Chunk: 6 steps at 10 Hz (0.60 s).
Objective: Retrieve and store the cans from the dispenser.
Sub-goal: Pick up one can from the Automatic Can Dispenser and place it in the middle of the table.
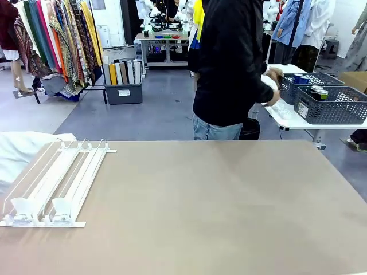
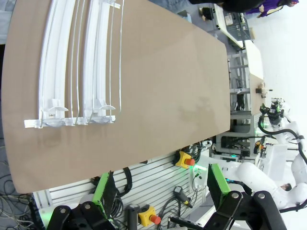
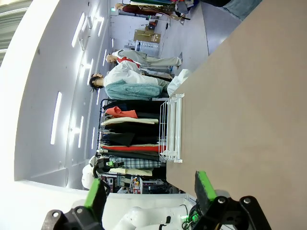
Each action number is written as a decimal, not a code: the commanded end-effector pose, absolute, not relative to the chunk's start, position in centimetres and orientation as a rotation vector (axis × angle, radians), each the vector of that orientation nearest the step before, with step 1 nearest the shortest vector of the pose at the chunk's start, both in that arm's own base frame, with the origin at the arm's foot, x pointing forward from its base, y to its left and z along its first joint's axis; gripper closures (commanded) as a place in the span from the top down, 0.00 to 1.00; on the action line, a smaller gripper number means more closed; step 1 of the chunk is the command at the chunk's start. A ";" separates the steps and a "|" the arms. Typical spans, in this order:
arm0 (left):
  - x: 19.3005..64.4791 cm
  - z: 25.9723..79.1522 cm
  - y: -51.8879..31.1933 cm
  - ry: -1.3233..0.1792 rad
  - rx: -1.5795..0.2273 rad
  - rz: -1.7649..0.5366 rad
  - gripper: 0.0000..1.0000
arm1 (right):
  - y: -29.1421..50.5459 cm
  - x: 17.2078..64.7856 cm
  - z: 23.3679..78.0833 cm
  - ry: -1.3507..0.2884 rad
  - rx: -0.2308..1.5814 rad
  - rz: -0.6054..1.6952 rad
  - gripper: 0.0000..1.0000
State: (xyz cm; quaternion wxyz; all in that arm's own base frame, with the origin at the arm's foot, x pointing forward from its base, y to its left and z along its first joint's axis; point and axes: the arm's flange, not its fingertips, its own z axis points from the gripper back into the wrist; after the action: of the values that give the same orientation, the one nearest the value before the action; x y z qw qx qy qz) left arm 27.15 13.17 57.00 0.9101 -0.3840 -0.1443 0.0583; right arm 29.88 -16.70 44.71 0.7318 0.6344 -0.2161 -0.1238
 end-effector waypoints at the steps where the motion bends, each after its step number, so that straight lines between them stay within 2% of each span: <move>1: 27.0 56.9 13.3 -0.310 -0.816 0.103 1.00 | -16.7 29.9 45.1 -0.485 1.403 -0.263 1.00; 6: 27.0 56.9 13.3 -0.310 -0.816 0.103 1.00 | -16.7 29.9 45.1 -0.485 1.403 -0.263 1.00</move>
State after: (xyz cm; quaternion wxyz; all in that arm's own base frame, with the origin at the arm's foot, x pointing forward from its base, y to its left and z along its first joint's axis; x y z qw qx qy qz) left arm 27.15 13.17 57.00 0.9101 -0.3840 -0.1443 0.0583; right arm 29.88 -16.70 44.71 0.7318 0.6344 -0.2161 -0.1238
